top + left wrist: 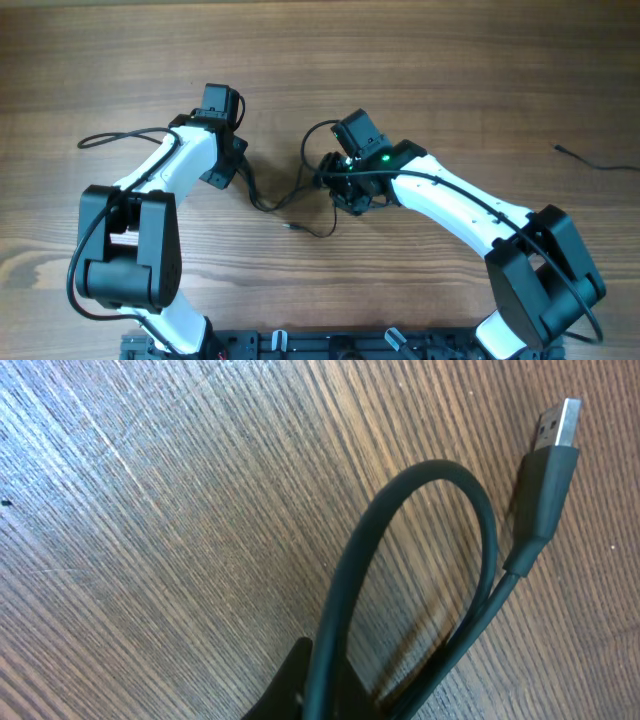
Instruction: Untangle cables
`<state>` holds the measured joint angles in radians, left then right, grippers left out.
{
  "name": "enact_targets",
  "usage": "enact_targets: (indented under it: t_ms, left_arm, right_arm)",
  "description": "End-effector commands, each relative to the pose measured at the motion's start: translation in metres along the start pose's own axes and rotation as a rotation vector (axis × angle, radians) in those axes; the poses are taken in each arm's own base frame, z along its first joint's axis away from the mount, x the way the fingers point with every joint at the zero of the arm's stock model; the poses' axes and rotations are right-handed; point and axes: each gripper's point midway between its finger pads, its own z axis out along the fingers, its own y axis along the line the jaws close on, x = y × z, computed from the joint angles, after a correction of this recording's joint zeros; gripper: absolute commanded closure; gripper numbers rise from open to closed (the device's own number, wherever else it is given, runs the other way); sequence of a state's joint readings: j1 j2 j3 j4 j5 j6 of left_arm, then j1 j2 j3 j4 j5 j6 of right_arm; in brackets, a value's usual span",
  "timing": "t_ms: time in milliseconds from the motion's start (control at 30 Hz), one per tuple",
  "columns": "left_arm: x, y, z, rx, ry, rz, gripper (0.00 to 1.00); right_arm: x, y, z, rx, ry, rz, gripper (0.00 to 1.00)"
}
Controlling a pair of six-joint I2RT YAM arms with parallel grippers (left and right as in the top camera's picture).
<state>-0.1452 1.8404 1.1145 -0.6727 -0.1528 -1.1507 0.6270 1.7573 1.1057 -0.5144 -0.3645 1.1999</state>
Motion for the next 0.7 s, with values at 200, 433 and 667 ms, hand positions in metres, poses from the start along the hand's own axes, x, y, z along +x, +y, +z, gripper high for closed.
enact_targets:
  t_ms: [200,433,667]
  left_arm:
    - [-0.001,0.003,0.004,-0.021,-0.018,0.0,0.92]
    - [-0.001,0.003,0.004,-0.021,-0.017,0.0,0.92]
    - [0.0,0.007,0.004,-0.035,-0.012,0.013,0.91]
  right_arm:
    - [0.002,-0.01,0.016,0.057,-0.054,0.218,0.38]
    - [0.011,-0.004,0.042,0.034,0.021,0.226,0.42]
    - [-0.022,-0.004,0.028,0.017,-0.057,-0.208,0.96]
